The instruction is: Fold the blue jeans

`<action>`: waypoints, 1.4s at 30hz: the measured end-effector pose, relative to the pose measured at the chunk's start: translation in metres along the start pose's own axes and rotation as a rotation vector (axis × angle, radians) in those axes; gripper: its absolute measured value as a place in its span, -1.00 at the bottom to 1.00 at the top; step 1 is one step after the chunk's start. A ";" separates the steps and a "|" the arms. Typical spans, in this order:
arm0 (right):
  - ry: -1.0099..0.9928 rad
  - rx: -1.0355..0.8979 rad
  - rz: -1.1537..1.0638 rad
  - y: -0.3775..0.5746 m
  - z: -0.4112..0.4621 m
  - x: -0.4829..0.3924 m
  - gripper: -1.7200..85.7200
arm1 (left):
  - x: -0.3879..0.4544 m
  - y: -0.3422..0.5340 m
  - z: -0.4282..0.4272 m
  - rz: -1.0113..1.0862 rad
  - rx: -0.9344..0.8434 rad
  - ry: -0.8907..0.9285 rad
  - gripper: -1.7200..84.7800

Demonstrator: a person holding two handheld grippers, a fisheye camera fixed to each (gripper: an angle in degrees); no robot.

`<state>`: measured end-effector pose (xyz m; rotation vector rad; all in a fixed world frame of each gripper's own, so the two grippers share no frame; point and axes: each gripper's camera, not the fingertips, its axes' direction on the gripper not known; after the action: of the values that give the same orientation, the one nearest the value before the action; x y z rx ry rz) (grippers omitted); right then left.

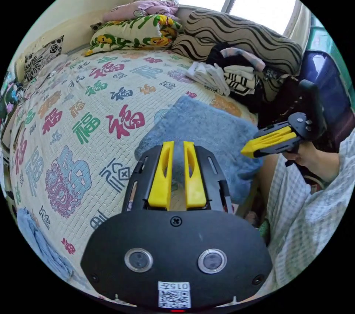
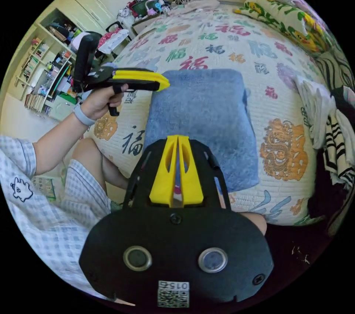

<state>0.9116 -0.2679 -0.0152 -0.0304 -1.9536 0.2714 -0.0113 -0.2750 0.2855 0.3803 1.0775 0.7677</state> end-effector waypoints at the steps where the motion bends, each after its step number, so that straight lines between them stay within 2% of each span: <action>1: 0.016 0.025 0.000 -0.005 -0.006 0.003 -0.97 | 0.004 0.000 -0.002 0.001 0.005 0.033 -0.83; 3: 0.085 0.029 0.021 -0.027 -0.004 0.021 -0.97 | 0.024 0.008 0.005 0.025 -0.044 0.097 -0.79; 5: 0.142 -0.089 0.016 -0.040 0.025 0.037 -0.97 | 0.029 0.023 0.021 -0.004 -0.099 0.035 -0.81; 6: 0.121 -0.185 -0.006 -0.040 0.052 0.048 -0.98 | 0.026 0.034 0.031 -0.046 -0.108 0.022 -0.84; 8: 0.093 -0.208 0.013 -0.033 0.075 0.061 -0.98 | 0.017 0.047 0.056 -0.100 -0.186 0.031 -0.86; 13: 0.057 -0.178 0.081 -0.038 0.041 0.070 -0.98 | 0.020 0.052 0.046 -0.142 -0.137 0.037 -0.84; 16: 0.092 -0.081 0.028 -0.019 -0.010 0.060 -0.98 | 0.019 0.048 0.017 -0.139 0.012 0.071 -0.82; 18: 0.055 -0.115 -0.012 0.000 -0.028 0.057 -0.98 | 0.011 0.031 0.009 -0.133 0.068 0.035 -0.82; 19: 0.072 -0.149 -0.015 0.004 -0.027 0.058 -0.98 | 0.009 0.026 0.012 -0.119 0.048 0.013 -0.82; 21: 0.142 -0.231 -0.030 0.019 -0.012 0.067 -0.97 | -0.004 0.013 0.043 -0.073 -0.123 -0.158 -0.88; 22: 0.134 -0.240 -0.029 0.021 -0.008 0.070 -0.97 | -0.007 0.014 0.052 -0.057 -0.156 -0.174 -0.91; 26: 0.080 -0.254 0.051 0.010 -0.018 0.093 -0.97 | -0.033 0.026 0.063 -0.169 -0.141 -0.080 -0.93; 28: 0.013 -0.182 0.139 0.014 -0.045 0.110 -0.96 | -0.028 0.026 0.050 -0.178 -0.100 -0.067 -0.83; 30: -0.035 -0.048 0.233 0.027 -0.085 0.142 -0.88 | -0.010 0.033 0.035 -0.176 -0.084 0.026 -0.74; 32: -0.026 -0.027 0.324 0.034 -0.103 0.171 -0.73 | 0.008 0.048 0.033 -0.223 -0.142 0.013 -0.69; 35: -0.169 -0.069 0.419 0.037 -0.107 0.219 -0.70 | 0.028 0.095 0.033 -0.404 -0.161 -0.061 -0.64; 37: -0.282 -0.101 0.443 0.032 -0.100 0.239 -0.71 | 0.026 0.124 0.046 -0.562 -0.130 0.056 -0.64; 39: -0.345 -0.137 0.435 0.024 -0.098 0.259 -0.74 | 0.015 0.142 0.084 -0.709 -0.080 0.289 -0.66; 40: -0.363 -0.149 0.433 0.022 -0.099 0.264 -0.76 | 0.013 0.143 0.092 -0.732 -0.065 0.336 -0.67; 42: -0.424 -0.178 0.419 0.017 -0.108 0.280 -0.82 | 0.007 0.138 0.105 -0.706 -0.072 0.264 -0.77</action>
<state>0.8991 -0.1907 0.2746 -0.5415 -2.3787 0.4020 0.0324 -0.1671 0.4136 -0.1757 1.3164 0.2226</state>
